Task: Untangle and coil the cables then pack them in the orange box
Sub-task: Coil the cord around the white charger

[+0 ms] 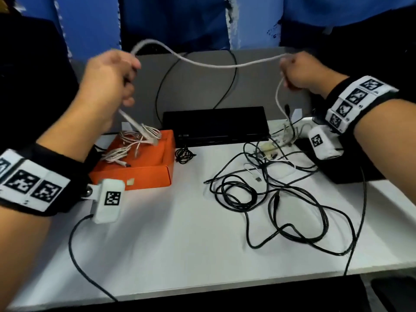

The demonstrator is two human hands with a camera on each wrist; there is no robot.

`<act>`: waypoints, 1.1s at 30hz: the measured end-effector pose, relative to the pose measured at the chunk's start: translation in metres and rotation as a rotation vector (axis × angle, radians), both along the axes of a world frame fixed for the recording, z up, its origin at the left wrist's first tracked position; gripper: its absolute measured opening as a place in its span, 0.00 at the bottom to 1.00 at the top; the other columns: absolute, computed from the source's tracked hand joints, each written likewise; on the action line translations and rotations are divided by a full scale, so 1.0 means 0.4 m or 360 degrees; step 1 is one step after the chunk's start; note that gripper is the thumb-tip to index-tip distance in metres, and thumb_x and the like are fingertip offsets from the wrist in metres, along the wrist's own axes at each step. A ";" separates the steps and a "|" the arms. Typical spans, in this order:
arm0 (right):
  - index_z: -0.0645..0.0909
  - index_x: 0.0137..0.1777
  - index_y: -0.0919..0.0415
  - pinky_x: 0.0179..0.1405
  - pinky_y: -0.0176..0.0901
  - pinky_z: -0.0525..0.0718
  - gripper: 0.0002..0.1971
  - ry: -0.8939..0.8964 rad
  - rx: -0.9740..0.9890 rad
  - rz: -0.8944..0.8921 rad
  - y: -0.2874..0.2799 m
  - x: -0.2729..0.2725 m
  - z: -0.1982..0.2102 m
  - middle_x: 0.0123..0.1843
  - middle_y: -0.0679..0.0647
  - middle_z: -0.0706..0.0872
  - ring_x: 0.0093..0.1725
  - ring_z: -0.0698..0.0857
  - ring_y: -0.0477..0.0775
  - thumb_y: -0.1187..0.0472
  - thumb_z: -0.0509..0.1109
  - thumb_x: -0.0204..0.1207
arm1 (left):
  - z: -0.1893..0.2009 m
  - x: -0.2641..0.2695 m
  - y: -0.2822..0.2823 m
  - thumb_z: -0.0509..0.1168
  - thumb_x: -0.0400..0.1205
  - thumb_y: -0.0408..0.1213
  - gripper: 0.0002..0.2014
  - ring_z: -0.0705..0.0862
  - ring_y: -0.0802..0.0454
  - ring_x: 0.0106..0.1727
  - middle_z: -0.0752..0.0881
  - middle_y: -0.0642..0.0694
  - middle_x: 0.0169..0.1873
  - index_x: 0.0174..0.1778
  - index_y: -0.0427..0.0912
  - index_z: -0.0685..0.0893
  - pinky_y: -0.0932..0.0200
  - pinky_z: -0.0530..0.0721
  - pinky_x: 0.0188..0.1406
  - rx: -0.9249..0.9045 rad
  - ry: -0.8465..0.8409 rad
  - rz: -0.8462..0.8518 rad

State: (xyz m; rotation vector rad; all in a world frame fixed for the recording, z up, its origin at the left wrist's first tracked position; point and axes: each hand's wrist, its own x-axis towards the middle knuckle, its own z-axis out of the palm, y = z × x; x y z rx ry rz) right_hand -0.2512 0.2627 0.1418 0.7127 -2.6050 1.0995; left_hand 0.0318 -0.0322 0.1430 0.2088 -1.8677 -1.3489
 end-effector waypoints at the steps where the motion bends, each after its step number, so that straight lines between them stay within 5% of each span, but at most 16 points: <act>1: 0.77 0.41 0.59 0.29 0.46 0.81 0.21 -0.0096 -0.0305 0.0065 -0.006 0.007 0.017 0.30 0.58 0.84 0.22 0.83 0.53 0.53 0.53 0.94 | -0.018 -0.006 0.006 0.55 0.86 0.30 0.15 0.68 0.57 0.22 0.75 0.52 0.29 0.41 0.49 0.83 0.61 0.65 0.21 -0.0050 -0.0108 -0.0082; 3: 0.73 0.43 0.56 0.19 0.40 0.73 0.19 -0.0169 -0.0800 0.0187 -0.028 0.035 0.068 0.29 0.55 0.83 0.17 0.79 0.48 0.53 0.51 0.95 | -0.048 -0.021 0.028 0.56 0.88 0.32 0.15 0.73 0.55 0.23 0.78 0.51 0.30 0.41 0.46 0.85 0.59 0.70 0.23 -0.0171 -0.0314 -0.0185; 5: 0.72 0.43 0.57 0.20 0.39 0.74 0.19 -0.0066 -0.1111 0.0319 -0.046 0.075 0.121 0.29 0.53 0.83 0.20 0.81 0.47 0.56 0.49 0.95 | -0.065 -0.037 0.061 0.57 0.89 0.33 0.14 0.78 0.53 0.28 0.81 0.48 0.32 0.43 0.42 0.87 0.59 0.76 0.28 -0.0256 -0.0483 -0.0306; 8: 0.77 0.43 0.55 0.38 0.32 0.82 0.20 0.0061 -0.1032 0.0577 -0.058 0.122 0.166 0.38 0.48 0.85 0.33 0.87 0.37 0.57 0.48 0.93 | -0.078 -0.071 0.109 0.54 0.91 0.34 0.15 0.87 0.46 0.35 0.89 0.41 0.38 0.56 0.34 0.87 0.58 0.83 0.36 -0.0249 -0.0642 -0.0488; 10: 0.85 0.46 0.49 0.49 0.31 0.83 0.08 0.0026 -0.0796 0.0702 -0.069 0.160 0.190 0.43 0.45 0.85 0.41 0.87 0.33 0.51 0.66 0.84 | -0.083 -0.102 0.143 0.52 0.93 0.34 0.15 0.91 0.41 0.35 0.93 0.37 0.41 0.69 0.34 0.80 0.54 0.88 0.36 -0.0122 -0.0671 -0.0602; 12: 0.89 0.44 0.54 0.51 0.36 0.86 0.09 -0.0027 -0.0824 0.0840 -0.087 0.190 0.205 0.40 0.47 0.88 0.44 0.89 0.42 0.48 0.79 0.74 | -0.087 -0.141 0.171 0.57 0.93 0.36 0.18 0.92 0.41 0.34 0.94 0.38 0.45 0.79 0.36 0.70 0.53 0.90 0.33 -0.0078 -0.0693 -0.0641; 15: 0.80 0.51 0.59 0.48 0.40 0.87 0.09 0.0028 -0.0858 0.1020 -0.121 0.213 0.188 0.44 0.51 0.90 0.45 0.91 0.49 0.53 0.63 0.86 | -0.088 -0.207 0.201 0.70 0.86 0.42 0.34 0.92 0.49 0.34 0.90 0.36 0.58 0.85 0.40 0.62 0.55 0.88 0.28 -0.0230 -0.0670 -0.0471; 17: 0.76 0.54 0.58 0.50 0.43 0.88 0.10 0.0061 -0.0813 0.1115 -0.126 0.223 0.162 0.46 0.51 0.91 0.48 0.93 0.53 0.53 0.59 0.92 | -0.082 -0.228 0.219 0.74 0.82 0.49 0.35 0.92 0.50 0.46 0.87 0.37 0.63 0.82 0.43 0.69 0.57 0.87 0.35 -0.0446 -0.0662 -0.0298; 19: 0.75 0.56 0.58 0.51 0.46 0.88 0.09 -0.0043 -0.0808 0.1276 -0.117 0.234 0.146 0.49 0.54 0.93 0.50 0.93 0.57 0.52 0.62 0.92 | -0.085 -0.236 0.222 0.72 0.84 0.50 0.20 0.88 0.48 0.60 0.89 0.50 0.54 0.70 0.48 0.83 0.64 0.84 0.44 -0.0579 -0.0705 -0.0290; 21: 0.74 0.57 0.58 0.51 0.46 0.88 0.07 -0.0165 -0.0848 0.1429 -0.106 0.243 0.141 0.50 0.57 0.92 0.49 0.92 0.57 0.54 0.65 0.91 | -0.099 -0.233 0.214 0.69 0.87 0.47 0.08 0.88 0.50 0.61 0.90 0.55 0.48 0.55 0.49 0.89 0.65 0.80 0.52 -0.0521 -0.0744 -0.0464; 23: 0.75 0.56 0.56 0.50 0.45 0.87 0.04 -0.0256 -0.0879 0.1535 -0.082 0.237 0.134 0.51 0.55 0.92 0.49 0.92 0.56 0.57 0.65 0.90 | -0.121 -0.233 0.195 0.65 0.90 0.44 0.10 0.90 0.47 0.58 0.93 0.47 0.50 0.48 0.45 0.89 0.57 0.84 0.62 -0.0378 -0.0688 -0.0700; 25: 0.77 0.55 0.54 0.50 0.44 0.87 0.01 -0.0390 -0.0795 0.1624 -0.031 0.210 0.124 0.51 0.52 0.92 0.50 0.91 0.54 0.58 0.65 0.89 | -0.135 -0.221 0.171 0.62 0.91 0.41 0.10 0.92 0.44 0.49 0.93 0.42 0.43 0.48 0.41 0.84 0.52 0.88 0.57 -0.0161 -0.0594 -0.0804; 27: 0.82 0.58 0.54 0.52 0.45 0.89 0.05 -0.0511 -0.0548 0.1523 0.034 0.167 0.109 0.53 0.54 0.92 0.52 0.92 0.56 0.61 0.66 0.87 | -0.138 -0.203 0.144 0.62 0.91 0.40 0.10 0.91 0.46 0.40 0.90 0.46 0.35 0.51 0.40 0.84 0.51 0.91 0.50 0.0071 -0.0500 -0.0795; 30: 0.85 0.64 0.54 0.54 0.48 0.90 0.13 -0.0393 0.0122 0.0876 0.110 0.101 0.077 0.60 0.61 0.92 0.58 0.91 0.66 0.69 0.65 0.87 | -0.127 -0.175 0.097 0.63 0.91 0.42 0.10 0.84 0.52 0.30 0.79 0.50 0.25 0.53 0.40 0.86 0.52 0.89 0.46 0.0412 -0.0345 -0.0749; 33: 0.86 0.56 0.47 0.52 0.46 0.86 0.15 -0.0204 0.0354 0.0419 0.128 0.098 0.060 0.60 0.65 0.92 0.53 0.91 0.65 0.71 0.67 0.86 | -0.103 -0.161 0.080 0.63 0.90 0.44 0.12 0.74 0.54 0.21 0.69 0.52 0.19 0.49 0.41 0.86 0.53 0.88 0.38 0.0477 -0.0267 -0.0601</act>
